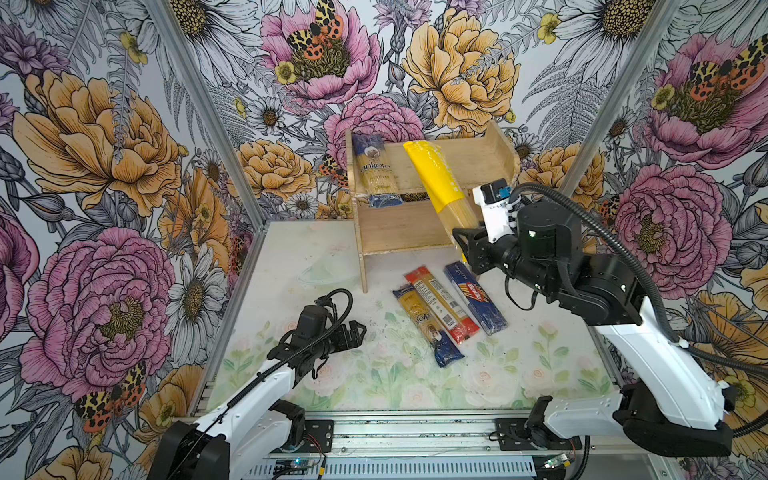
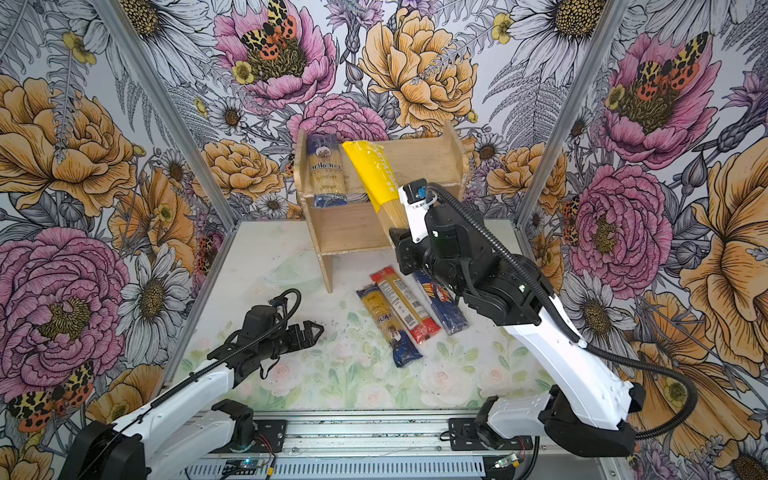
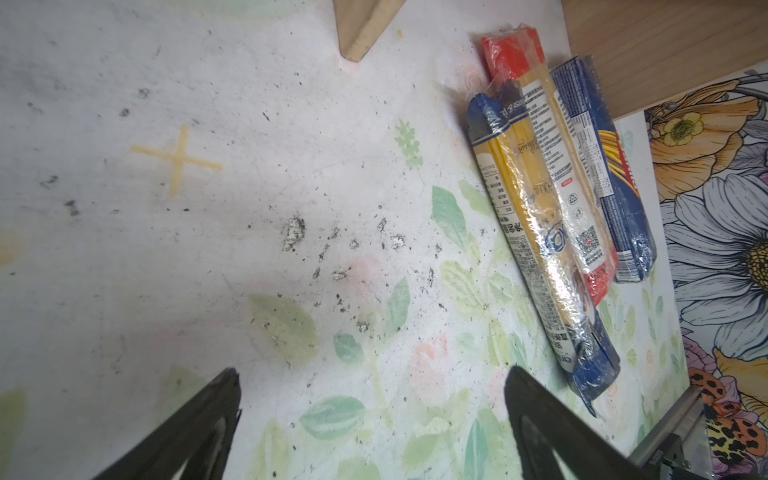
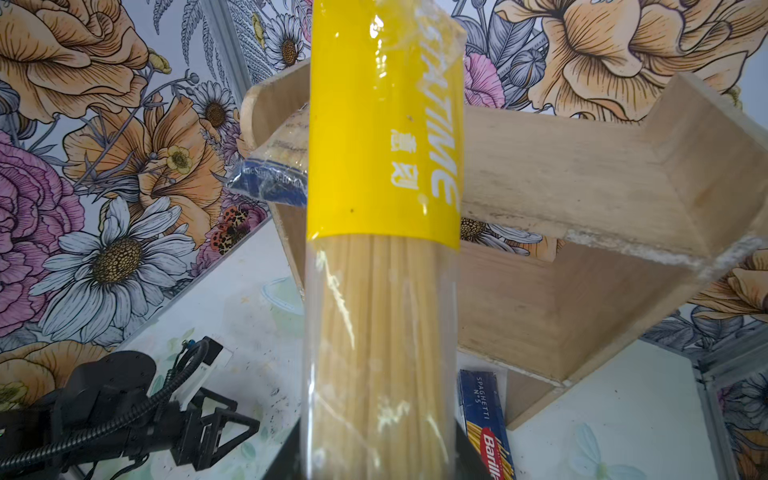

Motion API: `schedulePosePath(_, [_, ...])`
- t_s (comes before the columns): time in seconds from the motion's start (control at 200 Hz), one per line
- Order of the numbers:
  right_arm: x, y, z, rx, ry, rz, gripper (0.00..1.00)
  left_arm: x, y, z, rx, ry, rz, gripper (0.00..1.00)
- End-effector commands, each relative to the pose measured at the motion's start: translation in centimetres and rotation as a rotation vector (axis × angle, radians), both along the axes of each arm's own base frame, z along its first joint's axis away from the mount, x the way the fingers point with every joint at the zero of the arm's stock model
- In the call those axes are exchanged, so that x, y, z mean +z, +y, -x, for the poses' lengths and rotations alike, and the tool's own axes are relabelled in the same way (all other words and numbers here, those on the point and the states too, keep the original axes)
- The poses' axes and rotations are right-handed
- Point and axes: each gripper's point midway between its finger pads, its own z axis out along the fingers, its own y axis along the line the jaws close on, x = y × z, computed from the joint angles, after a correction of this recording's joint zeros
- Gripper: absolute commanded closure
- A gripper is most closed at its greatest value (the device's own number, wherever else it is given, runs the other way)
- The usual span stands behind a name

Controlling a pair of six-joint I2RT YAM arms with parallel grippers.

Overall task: Place and organize the pasta boxes and bags onto the shelf
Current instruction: 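Carry the Pastatime bag over the upper shelf tier beside the Ankara bag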

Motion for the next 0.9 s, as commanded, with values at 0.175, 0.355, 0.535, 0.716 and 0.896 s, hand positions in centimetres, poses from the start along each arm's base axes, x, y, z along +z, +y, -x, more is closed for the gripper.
schedulePosePath(0.175, [10.1, 0.7, -4.2, -0.146, -0.286, -0.152, 1.00, 1.6, -0.2, -0.9, -0.017, -0.059, 0.012, 0.01])
schedulePosePath(0.355, [11.3, 1.6, -6.8, -0.211, -0.315, -0.163, 1.00, 1.9, -0.3, -0.8, -0.022, -0.063, 0.011, 0.01])
schedulePosePath(0.535, [11.7, 2.8, -8.9, -0.231, -0.325, -0.193, 1.00, 2.1, -0.1, -0.7, -0.019, -0.072, 0.009, 0.01])
schedulePosePath(0.716, [11.2, 3.4, -10.6, -0.257, -0.315, -0.220, 1.00, 2.3, -0.1, -0.5, -0.021, -0.079, 0.012, 0.01])
schedulePosePath(0.896, [9.8, 2.4, -13.1, -0.319, -0.295, -0.214, 1.00, 2.3, -0.1, -0.6, -0.022, -0.081, 0.014, 0.01])
